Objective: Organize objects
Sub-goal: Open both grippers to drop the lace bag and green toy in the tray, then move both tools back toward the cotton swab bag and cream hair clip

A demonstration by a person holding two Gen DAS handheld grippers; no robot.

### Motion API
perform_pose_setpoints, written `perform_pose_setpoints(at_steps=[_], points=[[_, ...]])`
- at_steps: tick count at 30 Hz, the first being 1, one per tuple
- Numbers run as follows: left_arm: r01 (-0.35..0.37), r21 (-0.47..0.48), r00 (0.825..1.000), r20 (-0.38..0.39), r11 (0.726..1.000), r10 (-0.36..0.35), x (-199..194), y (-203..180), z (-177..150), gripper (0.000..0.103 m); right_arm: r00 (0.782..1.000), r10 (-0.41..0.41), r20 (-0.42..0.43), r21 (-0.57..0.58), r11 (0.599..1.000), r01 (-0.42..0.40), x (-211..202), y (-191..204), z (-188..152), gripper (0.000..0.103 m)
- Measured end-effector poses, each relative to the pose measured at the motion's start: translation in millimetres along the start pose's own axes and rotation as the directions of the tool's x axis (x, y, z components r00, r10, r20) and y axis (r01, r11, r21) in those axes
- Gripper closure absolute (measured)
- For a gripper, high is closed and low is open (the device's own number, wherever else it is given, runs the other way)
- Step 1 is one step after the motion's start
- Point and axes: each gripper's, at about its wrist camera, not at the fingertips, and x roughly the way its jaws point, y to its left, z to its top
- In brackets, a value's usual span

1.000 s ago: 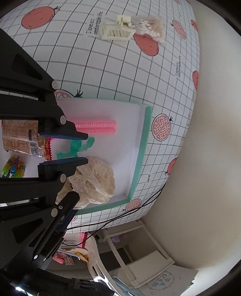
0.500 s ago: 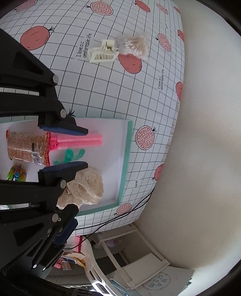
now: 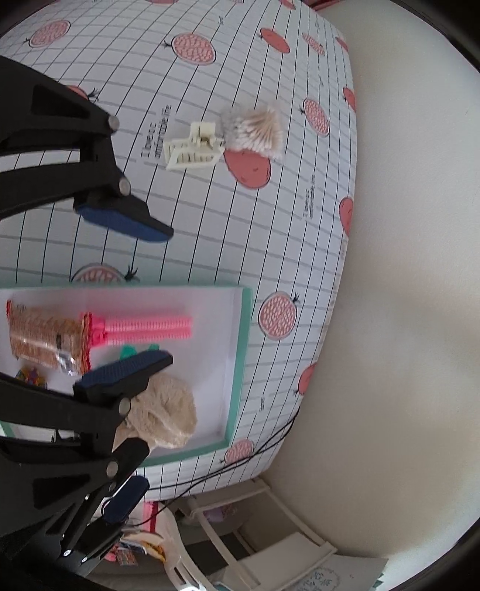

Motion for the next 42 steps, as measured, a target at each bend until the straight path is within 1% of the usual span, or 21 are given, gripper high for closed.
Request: perform_pose_setpoints(at_steps=[2, 3, 5, 7, 9, 10, 12, 15, 17, 20, 21, 23, 37, 42], points=[[-0.003, -0.006, 1.0, -0.001, 1.0, 0.003, 0.1, 3.9, -0.4, 0.03, 1.0, -0.001, 0.0, 0.001, 1.0, 0.001, 0.7, 0.6, 0.0, 0.037], [-0.008, -0.011, 1.0, -0.002, 1.0, 0.008, 0.4, 6.4, -0.2, 0.03, 1.0, 0.0, 0.001, 0.001, 1.0, 0.0, 1.3, 0.9, 0.0, 0.033], [-0.022, -0.013, 1.0, -0.004, 1.0, 0.022, 1.2, 10.3, 0.1, 0.029, 1.0, 0.006, 0.005, 0.001, 1.0, -0.006, 2.7, 1.3, 0.0, 0.029], [-0.03, -0.017, 1.0, -0.004, 0.999, 0.029, 1.4, 13.4, -0.3, 0.024, 1.0, 0.011, 0.004, 0.001, 1.0, -0.011, 3.9, 1.7, -0.2, 0.026], [-0.028, -0.028, 1.0, -0.006, 0.999, 0.027, 2.2, 17.1, 0.5, 0.024, 1.0, 0.011, 0.006, 0.003, 1.0, -0.011, 5.2, 2.3, -0.2, 0.016], [-0.028, -0.031, 1.0, -0.006, 0.999, 0.028, 2.2, 18.4, 0.9, 0.023, 1.0, 0.012, 0.007, 0.004, 1.0, -0.012, 5.4, 2.8, -0.6, 0.014], [-0.035, -0.038, 0.999, -0.002, 0.999, 0.035, 1.7, 21.0, 1.3, 0.019, 1.0, 0.014, 0.007, 0.004, 1.0, -0.014, 6.4, 3.8, -1.0, 0.007], [-0.057, -0.035, 0.998, 0.003, 0.998, 0.057, 1.6, 23.2, 1.9, 0.018, 1.0, 0.011, 0.01, -0.001, 1.0, -0.011, 7.5, 4.8, -0.9, 0.0], [-0.071, -0.038, 0.997, 0.005, 0.997, 0.071, 1.9, 25.9, 2.0, 0.017, 1.0, 0.012, 0.01, 0.0, 1.0, -0.012, 7.7, 4.5, -1.2, 0.0], [-0.074, -0.054, 0.997, 0.008, 0.996, 0.075, 2.2, 30.5, 2.5, 0.005, 1.0, 0.012, 0.01, 0.007, 1.0, -0.012, 8.3, 3.7, -1.4, 0.0], [-0.078, -0.056, 0.997, 0.01, 0.995, 0.079, 2.2, 31.5, 2.7, 0.005, 1.0, 0.012, 0.011, 0.008, 1.0, -0.012, 8.4, 3.6, -1.2, 0.0], [-0.085, -0.055, 0.996, 0.011, 0.995, 0.086, 2.3, 33.2, 3.3, 0.004, 1.0, 0.013, 0.01, 0.006, 1.0, -0.013, 8.6, 4.5, -1.1, 0.0], [-0.076, -0.05, 0.997, 0.011, 0.996, 0.077, 1.9, 37.4, 3.6, 0.004, 1.0, 0.014, -0.004, 0.0, 1.0, -0.014, 12.8, 9.4, -1.3, 0.0], [-0.057, -0.055, 0.998, 0.01, 0.997, 0.057, -2.1, 48.2, 7.4, 0.004, 0.998, 0.051, 0.022, -0.001, 0.999, -0.051, 2.5, 16.9, 2.5, 0.0]])
